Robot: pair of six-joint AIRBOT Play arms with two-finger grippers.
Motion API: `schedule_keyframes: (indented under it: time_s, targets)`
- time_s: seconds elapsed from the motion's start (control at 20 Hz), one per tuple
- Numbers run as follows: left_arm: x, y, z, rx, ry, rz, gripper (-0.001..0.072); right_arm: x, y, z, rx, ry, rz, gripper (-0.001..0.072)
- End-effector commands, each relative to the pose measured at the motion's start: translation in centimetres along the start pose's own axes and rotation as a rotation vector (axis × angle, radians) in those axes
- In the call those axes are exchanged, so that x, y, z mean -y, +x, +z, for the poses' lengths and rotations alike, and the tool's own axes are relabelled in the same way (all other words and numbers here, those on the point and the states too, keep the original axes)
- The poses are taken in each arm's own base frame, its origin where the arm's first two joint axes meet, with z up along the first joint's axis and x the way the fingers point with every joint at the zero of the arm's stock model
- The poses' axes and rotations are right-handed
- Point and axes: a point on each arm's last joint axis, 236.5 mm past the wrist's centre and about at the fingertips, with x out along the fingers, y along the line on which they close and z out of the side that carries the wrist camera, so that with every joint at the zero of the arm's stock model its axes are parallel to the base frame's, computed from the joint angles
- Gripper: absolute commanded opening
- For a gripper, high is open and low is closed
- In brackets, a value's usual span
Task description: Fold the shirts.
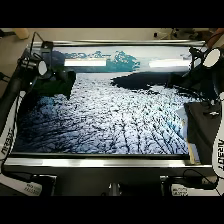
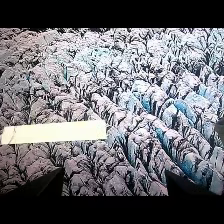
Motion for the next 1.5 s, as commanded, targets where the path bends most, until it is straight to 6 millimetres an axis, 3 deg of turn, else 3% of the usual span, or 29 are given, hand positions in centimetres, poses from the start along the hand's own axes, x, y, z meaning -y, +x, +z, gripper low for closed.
schedule_keyframes:
  time_s: [0.0, 0.15, 0.25, 0.3, 0.35, 0.4, 0.45, 0.5, 0.6, 0.65, 0.75, 0.85, 0.95, 1.05, 1.1, 1.2, 1.25, 1.3, 1.35, 1.4, 1.45]
  targets:
    - [-5.2, 5.3, -3.9, -0.194, -0.315, -0.026, 0.072, -0.1, 0.1, 0.6, 0.024, 0.0, 0.004, 0.0668]
    - [-6.4, 9.6, -5.7, -0.26, -0.51, -0.089, 0.072, -0.1, 0.4, 0.6, 0.016, 0.002, 0.007, 0.0668]
    - [-5.8, 11.4, -4.5, -0.195, -0.511, -0.119, 0.072, -0.4, 0.5, 0.5, 0.014, 0.0, 0.02, 0.0665]
    - [-5.2, 11.9, -3.4, -0.149, -0.511, -0.134, 0.0625, -0.8, 0.4, 0.5, 0.015, 0.002, 0.034, 0.0647]
    - [-4.5, 12.2, -2.6, -0.112, -0.506, -0.147, 0.0514, -1.3, 0.3, 0.6, 0.018, 0.006, 0.056, 0.0553]
    - [-3.8, 12.4, -1.9, -0.082, -0.501, -0.158, 0.0349, -2.0, -0.1, 0.7, 0.031, 0.01, 0.085, 0.0486]
    - [-3.1, 12.2, -1.4, -0.07, -0.501, -0.176, 0.0063, -2.6, -0.5, 1.0, 0.047, 0.012, 0.108, 0.0487]
    - [-2.0, 11.3, -0.5, -0.046, -0.48, -0.204, 0.0022, -2.9, -1.1, 1.4, 0.072, 0.011, 0.117, 0.0487]
    - [0.2, 6.7, 3.0, 0.077, -0.286, -0.256, 0.0022, -3.1, -2.5, 2.5, 0.145, -0.022, 0.118, 0.0488]
    - [1.8, 3.2, 4.7, 0.146, -0.163, -0.277, 0.0022, -3.1, -3.5, 2.8, 0.179, -0.053, 0.112, 0.0488]
    - [6.6, -5.7, 6.9, 0.277, 0.035, -0.34, 0.0022, -2.6, -5.5, 3.5, 0.249, -0.082, 0.079, 0.0489]
    - [12.9, -14.1, 6.0, 0.347, 0.169, -0.439, 0.0022, -1.7, -7.8, 3.6, 0.302, -0.099, 0.025, 0.049]
    - [21.0, -19.2, 1.5, 0.338, 0.31, -0.567, 0.0022, -0.8, -10.7, 3.2, 0.353, -0.083, -0.023, 0.0491]
    - [28.8, -19.9, -5.6, 0.243, 0.438, -0.672, 0.0022, -0.2, -13.8, 2.7, 0.415, -0.061, -0.058, 0.0499]
    - [32.4, -19.2, -10.1, 0.174, 0.499, -0.711, 0.0022, 0.0, -15.2, 2.4, 0.441, -0.055, -0.068, 0.0499]
    - [37.6, -16.6, -18.1, 0.042, 0.568, -0.743, 0.003, 0.0, -17.2, 1.4, 0.467, -0.054, -0.072, 0.0499]
    - [39.0, -15.4, -20.9, -0.013, 0.611, -0.74, 0.0283, 0.0, -17.5, 0.7, 0.454, -0.054, -0.073, 0.0499]
    - [39.3, -14.6, -22.2, -0.056, 0.635, -0.728, 0.0619, 0.1, -17.2, -0.2, 0.416, -0.049, -0.075, 0.0515]
    - [38.6, -14.4, -22.0, -0.082, 0.645, -0.705, 0.0693, 0.3, -16.3, -1.5, 0.345, -0.043, -0.081, 0.061]
    - [36.7, -14.1, -20.0, -0.074, 0.651, -0.651, 0.0689, 0.7, -15.1, -2.7, 0.269, -0.036, -0.092, 0.0655]
    - [33.7, -13.6, -16.6, -0.046, 0.636, -0.578, 0.0688, 1.1, -13.5, -3.8, 0.193, -0.03, -0.1, 0.0658]
